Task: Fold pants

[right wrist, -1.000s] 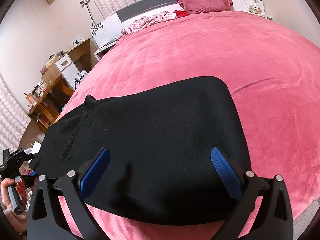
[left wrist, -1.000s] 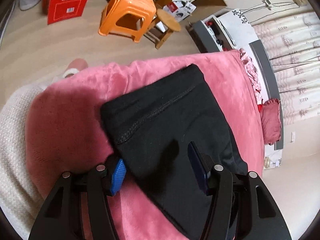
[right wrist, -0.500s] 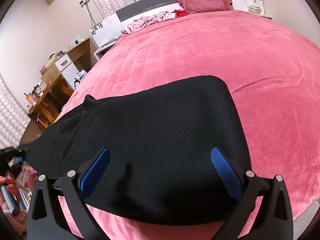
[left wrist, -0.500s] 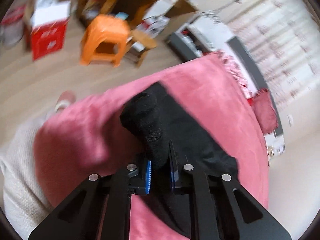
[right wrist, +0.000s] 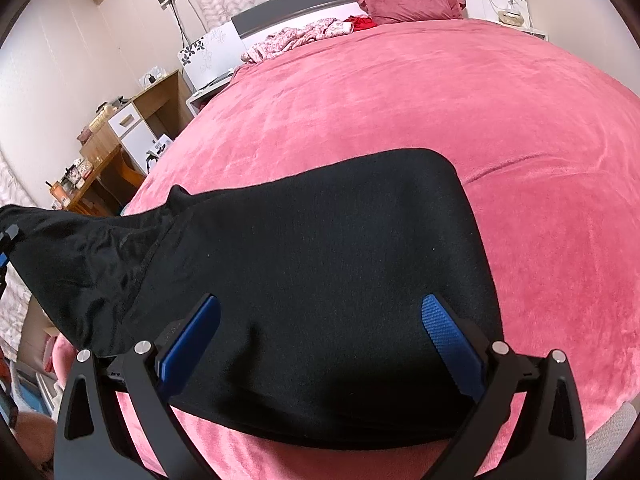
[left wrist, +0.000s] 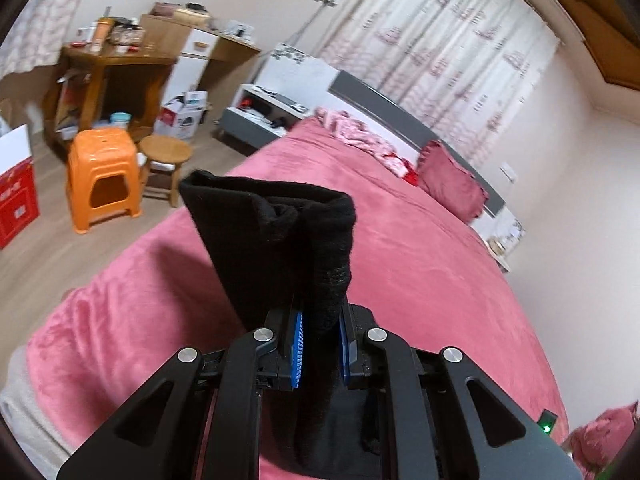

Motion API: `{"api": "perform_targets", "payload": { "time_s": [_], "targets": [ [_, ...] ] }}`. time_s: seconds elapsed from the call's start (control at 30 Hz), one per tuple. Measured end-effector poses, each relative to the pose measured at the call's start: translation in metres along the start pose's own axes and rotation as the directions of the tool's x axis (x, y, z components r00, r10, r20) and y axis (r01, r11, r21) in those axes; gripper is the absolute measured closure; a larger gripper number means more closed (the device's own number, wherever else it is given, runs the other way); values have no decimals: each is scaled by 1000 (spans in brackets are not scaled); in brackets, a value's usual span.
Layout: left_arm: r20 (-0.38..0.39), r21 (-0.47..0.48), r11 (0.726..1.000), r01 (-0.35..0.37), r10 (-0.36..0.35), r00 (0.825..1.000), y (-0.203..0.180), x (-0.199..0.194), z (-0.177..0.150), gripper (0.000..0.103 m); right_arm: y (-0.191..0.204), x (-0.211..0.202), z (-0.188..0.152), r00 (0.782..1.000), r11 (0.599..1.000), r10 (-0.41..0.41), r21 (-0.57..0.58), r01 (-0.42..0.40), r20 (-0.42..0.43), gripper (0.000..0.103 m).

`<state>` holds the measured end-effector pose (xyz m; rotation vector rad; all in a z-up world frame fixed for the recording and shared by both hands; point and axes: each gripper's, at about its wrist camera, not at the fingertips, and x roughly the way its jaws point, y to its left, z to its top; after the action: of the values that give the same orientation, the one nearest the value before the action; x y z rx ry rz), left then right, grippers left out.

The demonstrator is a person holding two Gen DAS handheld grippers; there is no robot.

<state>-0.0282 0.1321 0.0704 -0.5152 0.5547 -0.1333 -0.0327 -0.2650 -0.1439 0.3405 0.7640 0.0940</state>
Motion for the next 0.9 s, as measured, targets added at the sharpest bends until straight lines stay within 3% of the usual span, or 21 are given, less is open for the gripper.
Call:
{"api": "perform_targets", "payload": {
  "time_s": [0.1,0.23,0.4,0.53,0.63,0.7,0.8,0.9],
  "targets": [
    [-15,108,993,54,-52,999,-28,8,-4,90,-5,-5,4,1000,998,23,56,-24,16,2],
    [-68,243,954,175,-163,984,-68,19,-20,90,-18,-12,9,997,987,63,143,-68,40,2],
    [-182,408,869,280,-223,958,-121,41,-56,90,-24,-23,18,994,980,79,176,-91,69,2],
    [-289,467,806,364,-250,924,-148,60,-91,90,-30,-34,25,986,968,126,203,-147,112,2],
    [-351,522,747,412,-252,902,-160,69,-116,90,-32,-39,28,977,954,171,226,-197,128,2],
    [-401,573,686,447,-240,884,-168,79,-138,90,-32,-39,29,970,942,205,244,-232,131,2],
    [-466,618,624,477,-198,862,-171,98,-166,90,-35,-40,26,966,929,224,271,-251,129,3],
    [-510,628,612,480,-142,848,-174,114,-182,90,-41,-41,24,966,921,227,296,-254,125,3]
  ]
}}
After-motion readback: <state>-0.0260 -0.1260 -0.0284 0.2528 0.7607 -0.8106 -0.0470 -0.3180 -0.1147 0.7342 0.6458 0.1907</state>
